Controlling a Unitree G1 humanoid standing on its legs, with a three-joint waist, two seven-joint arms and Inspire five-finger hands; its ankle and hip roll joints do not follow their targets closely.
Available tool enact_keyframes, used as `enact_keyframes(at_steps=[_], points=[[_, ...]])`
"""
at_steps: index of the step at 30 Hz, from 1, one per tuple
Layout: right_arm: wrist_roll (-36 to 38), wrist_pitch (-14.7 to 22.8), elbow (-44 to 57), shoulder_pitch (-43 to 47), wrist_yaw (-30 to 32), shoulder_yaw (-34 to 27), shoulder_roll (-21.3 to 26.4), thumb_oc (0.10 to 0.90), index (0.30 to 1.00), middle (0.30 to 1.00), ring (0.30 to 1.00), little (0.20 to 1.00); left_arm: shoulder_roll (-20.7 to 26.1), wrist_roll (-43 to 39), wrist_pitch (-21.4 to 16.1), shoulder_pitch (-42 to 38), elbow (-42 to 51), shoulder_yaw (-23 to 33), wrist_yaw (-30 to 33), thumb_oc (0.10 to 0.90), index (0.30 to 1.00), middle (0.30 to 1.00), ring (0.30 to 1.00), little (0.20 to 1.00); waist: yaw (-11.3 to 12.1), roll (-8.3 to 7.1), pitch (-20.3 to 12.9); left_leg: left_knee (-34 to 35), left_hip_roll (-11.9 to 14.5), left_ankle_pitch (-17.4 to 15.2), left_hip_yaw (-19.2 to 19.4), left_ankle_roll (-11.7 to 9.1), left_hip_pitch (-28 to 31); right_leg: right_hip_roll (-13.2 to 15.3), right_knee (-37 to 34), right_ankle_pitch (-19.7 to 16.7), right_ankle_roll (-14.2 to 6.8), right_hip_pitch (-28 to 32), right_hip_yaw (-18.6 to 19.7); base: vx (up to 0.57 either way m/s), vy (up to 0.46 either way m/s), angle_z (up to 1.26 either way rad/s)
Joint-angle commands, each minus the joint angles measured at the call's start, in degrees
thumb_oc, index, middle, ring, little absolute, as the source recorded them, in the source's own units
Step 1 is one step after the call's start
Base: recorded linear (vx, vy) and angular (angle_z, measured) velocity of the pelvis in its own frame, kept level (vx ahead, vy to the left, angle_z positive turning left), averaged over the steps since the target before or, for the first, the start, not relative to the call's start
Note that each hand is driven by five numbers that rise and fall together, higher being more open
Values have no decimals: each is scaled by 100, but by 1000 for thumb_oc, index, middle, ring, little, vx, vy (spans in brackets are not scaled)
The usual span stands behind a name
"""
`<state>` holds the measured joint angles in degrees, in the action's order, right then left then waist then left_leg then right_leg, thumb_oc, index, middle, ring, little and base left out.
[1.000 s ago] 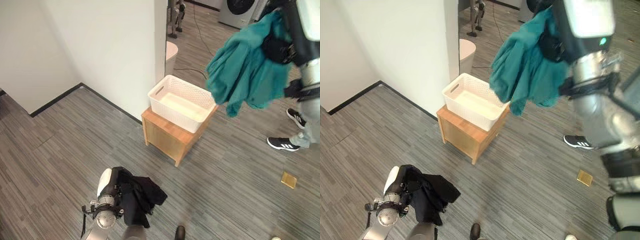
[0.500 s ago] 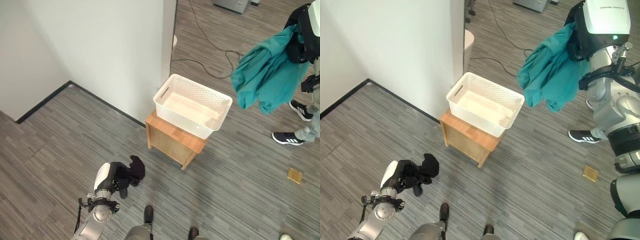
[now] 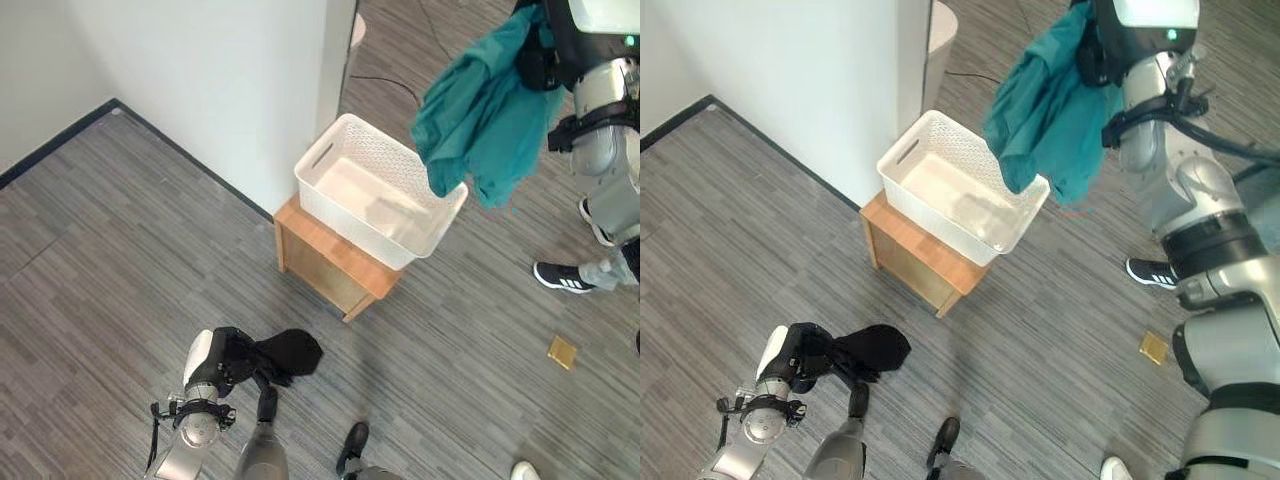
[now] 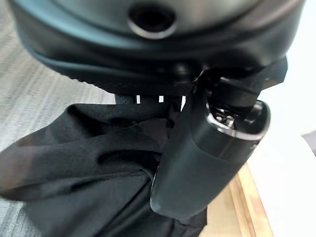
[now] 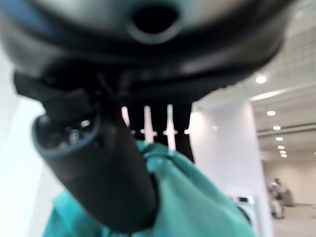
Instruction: Pick up bed clothes into laundry basket.
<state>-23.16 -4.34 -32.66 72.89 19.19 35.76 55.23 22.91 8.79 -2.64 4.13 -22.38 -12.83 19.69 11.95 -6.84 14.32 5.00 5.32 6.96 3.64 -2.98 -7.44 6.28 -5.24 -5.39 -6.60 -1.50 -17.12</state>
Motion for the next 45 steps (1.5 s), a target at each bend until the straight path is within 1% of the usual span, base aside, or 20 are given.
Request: enact_keyframes(at_steps=[1,3,5,7,9,11,15,16,21,27,28,33,39,45], points=[[29,-41,-182,1277,717,-58,14,400,300,300,300,300,326,-265,-548,-163,320,19,299,400,300,300,300,300,386,-464,-278,0,-39,-675,-35,-165,-12,588,24,-182,-619,433,-9,-49,-10,31],[41,-32,-171,1264,717,-45,11,400,300,300,300,300,324,-309,-554,-201,270,28,322,400,300,300,300,300,425,-486,-229,0,-32,-655,-79,-170,-86,582,24,-173,-617,403,-33,-47,-16,17],[31,-38,-136,1189,710,-24,-26,400,300,300,300,300,318,-386,-567,-266,200,38,363,400,300,300,300,300,535,-537,-79,0,-14,-593,-161,-187,-264,580,27,-199,-624,331,-117,-52,-28,2],[27,-43,-125,1161,704,-27,-29,400,300,300,300,300,320,-406,-563,-317,198,43,379,400,300,300,300,300,559,-554,-29,0,-11,-570,-187,-192,-328,577,28,-211,-625,302,-141,-39,-25,13],[-9,-100,-211,1047,684,-8,-69,400,300,300,300,300,295,-485,-562,-407,155,-9,387,400,300,300,300,300,634,-555,166,0,11,-491,-259,-222,-519,588,34,-234,-623,208,-226,-78,-28,14],[-52,-165,-375,1014,689,2,-132,400,300,300,300,300,252,-504,-552,-491,160,-83,424,400,300,300,300,300,656,-521,301,0,13,-433,-282,-245,-675,597,34,-240,-616,128,-279,-71,-9,12],[-63,-199,-507,990,729,8,-174,400,300,300,300,300,241,-506,-547,-558,148,-122,464,400,300,300,300,300,668,-466,427,0,34,-386,-299,-271,-773,601,35,-246,-615,56,-300,-61,1,11],[-67,-206,-644,1020,762,55,-211,400,300,300,300,300,222,-507,-550,-668,90,-182,512,400,300,300,300,300,665,-405,534,0,30,-348,-310,-289,-862,596,32,-217,-592,-36,-288,-63,33,1],[-34,-220,-855,1150,885,126,-223,400,300,300,300,300,161,-518,-554,-785,-22,-291,563,400,300,300,300,300,644,-272,655,0,32,-299,-280,-323,-989,607,24,-130,-574,-176,-316,-39,42,1],[-155,-280,-865,1372,1046,255,-215,400,300,300,300,300,70,-576,-562,-927,-158,-398,612,400,300,300,300,300,595,-163,662,0,23,-278,-247,-353,-1079,636,24,-75,-580,-288,-310,-2,33,-2],[-200,-292,-829,1412,1075,250,-182,400,300,300,300,300,44,-579,-572,-960,-196,-425,621,400,300,300,300,300,573,-127,653,0,8,-277,-243,-356,-1087,652,24,-66,-582,-305,-315,15,22,-5],[-283,-375,-815,1619,1246,282,-77,400,300,300,300,300,-2,-572,-585,-1074,-262,-542,620,400,300,300,300,300,539,-45,643,0,-19,-275,-224,-366,-1125,691,24,-57,-607,-332,-347,0,11,-1],[-343,-416,-690,1832,1364,312,-20,400,300,300,300,300,-36,-582,-590,-1188,-348,-590,647,400,300,300,300,300,508,-25,608,0,-21,-277,-179,-380,-1124,714,24,-48,-625,-376,-351,4,6,-1],[-411,-462,-605,2162,1504,483,60,400,300,300,300,300,-36,-560,-601,-1340,-454,-662,709,400,300,300,300,300,480,-69,595,0,-15,-267,-150,-405,-1197,739,24,-110,-662,-456,-333,1,2,-1]])
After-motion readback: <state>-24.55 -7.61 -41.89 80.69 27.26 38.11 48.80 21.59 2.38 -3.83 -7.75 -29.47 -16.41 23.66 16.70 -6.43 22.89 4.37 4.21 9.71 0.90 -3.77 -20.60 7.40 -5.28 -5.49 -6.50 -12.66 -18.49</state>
